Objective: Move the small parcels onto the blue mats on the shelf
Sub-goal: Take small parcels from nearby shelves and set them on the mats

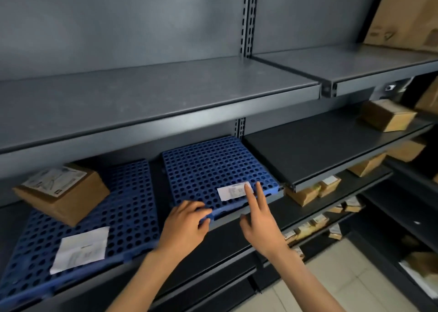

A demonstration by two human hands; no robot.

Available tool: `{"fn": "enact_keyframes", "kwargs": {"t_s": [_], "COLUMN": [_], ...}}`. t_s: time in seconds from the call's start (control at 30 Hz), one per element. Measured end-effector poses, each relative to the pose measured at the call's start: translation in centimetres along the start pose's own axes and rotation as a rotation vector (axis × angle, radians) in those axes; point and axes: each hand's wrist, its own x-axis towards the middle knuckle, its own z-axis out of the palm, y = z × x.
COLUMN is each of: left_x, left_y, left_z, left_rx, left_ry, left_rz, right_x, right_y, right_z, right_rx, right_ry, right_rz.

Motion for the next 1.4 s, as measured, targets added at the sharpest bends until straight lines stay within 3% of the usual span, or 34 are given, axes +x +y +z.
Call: {"fn": "enact_keyframes", "kwargs": {"t_s": [0.13, 0.27, 0.47, 0.77, 1.07, 1.4], "left_x": [1.9, 6.5, 17.1, 34.3, 52.4, 60.9], "left_y": [5.0, 14.2, 29.0, 45.2, 55.4, 59.4], "left_z": [0.7, 3.2, 9.1, 19.7, 27.7, 31.9], "left_rx": [0.038, -0.092, -0.268, -0.467, -0.550, -0.676], "left_ry": [0.089, 0.193, 0.065, -0.086, -0.113, -0.067], "left_rz": [-0.145, -0.058, 0.197, 0.282, 0.130, -0.122], "right_x": [0.7, -0.2, -0.4, 2.6, 9.9, 21.6], "right_y": [3.7, 9.2, 21.7, 40.7, 54.7, 65.6], "right_z": [-3.4, -9.1, -21.5, -35.7, -44.8, -48.0], "right_rx": [0.043, 0.037, -0.156, -0.250, -0.133, 0.190], "right_ry": [-0.079, 0.004, 0.167, 0.247, 0.225, 0.109], "right_rz": [-0.145, -0.209, -0.007, 0.236, 0.281, 0.213]}}
